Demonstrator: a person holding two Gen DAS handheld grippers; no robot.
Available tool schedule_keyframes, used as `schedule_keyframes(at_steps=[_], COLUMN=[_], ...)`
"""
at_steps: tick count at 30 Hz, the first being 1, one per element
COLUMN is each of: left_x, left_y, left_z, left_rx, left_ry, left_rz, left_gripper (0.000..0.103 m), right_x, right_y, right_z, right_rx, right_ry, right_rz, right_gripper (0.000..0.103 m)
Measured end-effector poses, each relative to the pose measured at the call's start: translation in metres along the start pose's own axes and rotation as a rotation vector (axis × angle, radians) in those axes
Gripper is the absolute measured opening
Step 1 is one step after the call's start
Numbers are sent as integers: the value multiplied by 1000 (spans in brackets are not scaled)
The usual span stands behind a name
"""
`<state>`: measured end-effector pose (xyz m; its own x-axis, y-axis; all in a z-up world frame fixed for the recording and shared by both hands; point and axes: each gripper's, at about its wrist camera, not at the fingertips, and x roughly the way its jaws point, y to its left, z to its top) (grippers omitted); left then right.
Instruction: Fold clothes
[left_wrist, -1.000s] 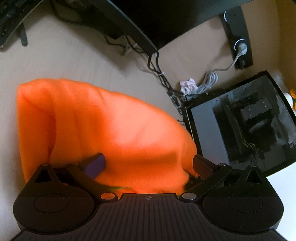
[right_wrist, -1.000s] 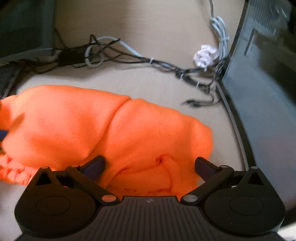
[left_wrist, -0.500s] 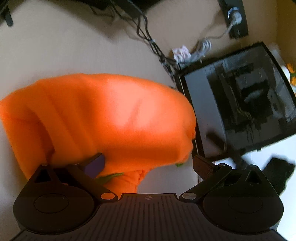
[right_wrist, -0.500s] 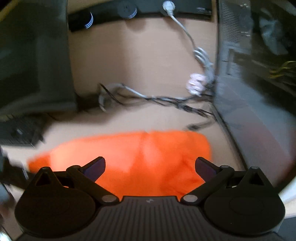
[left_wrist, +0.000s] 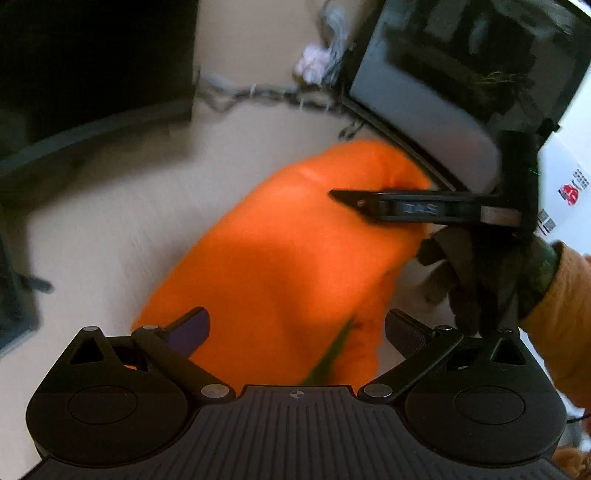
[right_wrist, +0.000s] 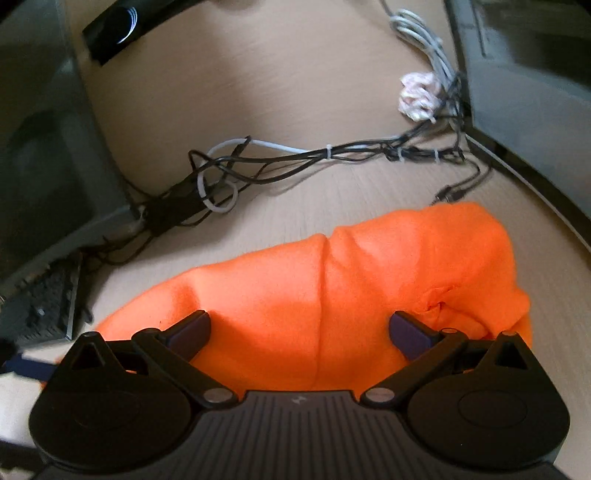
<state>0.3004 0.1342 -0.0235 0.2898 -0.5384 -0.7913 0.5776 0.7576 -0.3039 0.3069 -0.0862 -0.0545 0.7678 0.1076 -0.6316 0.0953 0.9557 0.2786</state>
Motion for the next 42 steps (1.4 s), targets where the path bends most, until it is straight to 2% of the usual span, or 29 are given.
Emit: schedule_keyframes(at_steps=[3, 6, 8, 10, 12, 15, 18, 22, 24, 28, 30, 32, 36, 38, 42], left_x=[16, 26, 27, 24, 18, 3, -16, -35, -34, -12, -1, 1, 5, 7, 9], left_y=[20, 22, 12, 1, -15, -33, -38, -35, -39, -48, -51, -48, -39, -34, -23], left_z=[3, 6, 6, -1, -13, -30, -43, -49, -43, -28, -24, -21, -16, -14, -21], left_rx=[-20, -50, -61, -85, -90, -86, -83, -172, -157, -89, -79, -78, -70, -72, -82], left_ry=[35, 30, 35, 35, 27, -29, -137, -200, -193, -142, -119, -114, -84, -83, -84], left_rz=[-95, -100, -109, -157, -165, -125, -28, 78, 131, 204, 227, 218, 178, 177, 194], left_gripper=[103, 103, 103, 103, 103, 103, 103, 103, 103, 103, 103, 103, 103, 103, 103], right_x=[1, -2, -9, -15, -18, -34, -72, -101, -101, -100, -91, -79, -64, -69, -93], right_y=[17, 27, 19, 10, 3, 0, 8, -6, -6, -4, -5, -3, 12, 16, 17], right_z=[-6, -10, -15, -18, -20, -14, -15, -30, -35, -53, -62, -61, -32, -13, 2], right_rx=[-29, -92, -66, -65, -107, -168, -158, -117, -171, -281, -257, -223, -275, -249, -258], right_ry=[1, 32, 44, 39, 22, -32, -195, -249, -189, -159, -145, -126, -198, -226, -316], right_rz=[-103, -160, -162, -153, -141, -125, -107, -185, -213, -242, -247, -235, -265, -255, -201], right_gripper=[103, 103, 103, 103, 103, 103, 103, 103, 103, 103, 103, 103, 103, 103, 103])
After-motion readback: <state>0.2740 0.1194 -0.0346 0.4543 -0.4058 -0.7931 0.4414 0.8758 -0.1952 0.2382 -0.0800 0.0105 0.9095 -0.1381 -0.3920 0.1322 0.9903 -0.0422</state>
